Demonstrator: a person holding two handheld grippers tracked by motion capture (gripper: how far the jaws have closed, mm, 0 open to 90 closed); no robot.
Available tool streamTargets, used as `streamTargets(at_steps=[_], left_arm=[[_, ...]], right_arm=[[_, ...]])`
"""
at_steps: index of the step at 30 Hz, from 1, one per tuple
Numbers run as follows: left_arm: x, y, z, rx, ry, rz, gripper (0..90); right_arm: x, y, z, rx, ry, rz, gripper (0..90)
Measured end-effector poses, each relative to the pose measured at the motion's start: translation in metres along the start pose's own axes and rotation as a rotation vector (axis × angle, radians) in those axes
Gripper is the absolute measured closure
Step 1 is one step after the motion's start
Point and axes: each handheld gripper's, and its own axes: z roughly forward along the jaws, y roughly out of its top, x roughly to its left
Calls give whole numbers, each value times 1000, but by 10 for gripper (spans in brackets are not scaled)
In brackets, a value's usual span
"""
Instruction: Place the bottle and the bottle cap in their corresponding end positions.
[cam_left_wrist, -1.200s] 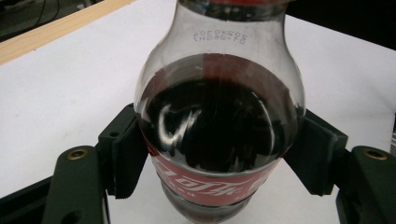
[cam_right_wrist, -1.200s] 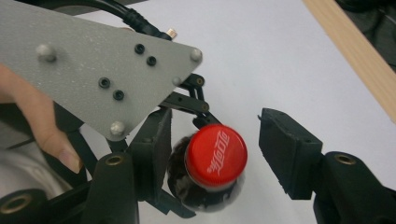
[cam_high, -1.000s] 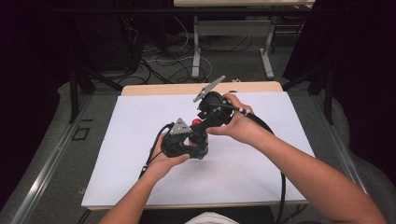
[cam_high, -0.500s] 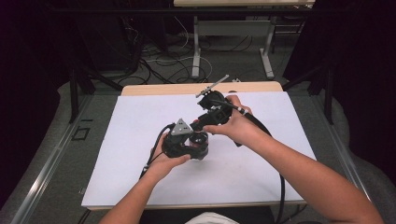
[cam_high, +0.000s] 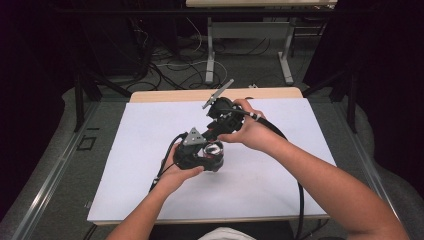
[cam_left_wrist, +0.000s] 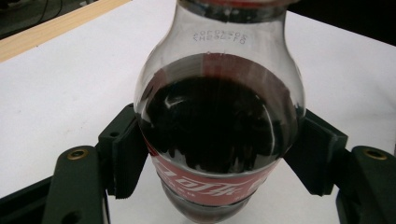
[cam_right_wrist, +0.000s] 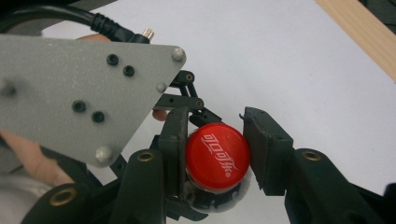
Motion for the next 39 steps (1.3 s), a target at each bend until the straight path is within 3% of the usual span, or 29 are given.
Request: streamTargets(at_steps=[6,7,9,12,14,16,17,19,21,23,25,28,31,37,39], left_arm=[[0,2,-3,6,-19,18,300],[-1,1,-2,-6,-13,15,300],[-1,2,-2,-11,-18,24,300],[-2,1,-2,-15,-21,13,301],[0,2,-3,-6,-25,18,300],[0,1,-3,-6,-9,11,301],[1,1,-3,-1,-13,5,301],[2,1,-4,11,-12,2,300],[2,1,-3,-7,3,-1,300],[3,1,-3,-3,5,-7,300],[2,1,-4,-5,12,-8,300],[2,1,-3,-9,12,-5,300],[1,1,-3,-8,13,-1,300],[0,1,-3,-2,8,-3,300],[1,2,-3,0,7,14,300]], right_arm=[[-10,0,-3,-5,104,-161,613],[-11,0,-4,1,123,-160,613],[-13,0,-5,-5,148,-216,614],[-15,0,-5,-14,159,-250,612],[-13,-1,-6,-18,152,-232,607],[-12,-1,-7,-31,134,-165,489],[-10,-2,-8,-38,117,-135,473],[-7,-2,-10,-53,61,-90,458],[-4,-2,-14,-51,37,-12,448],[1,-4,-14,-43,-37,24,448],[5,-5,-13,-22,-44,73,450],[10,-7,-11,-6,-45,103,476],[13,-6,-8,-15,-51,102,486],[12,-2,-3,-25,-62,53,538],[11,0,-1,-18,-57,28,565]])
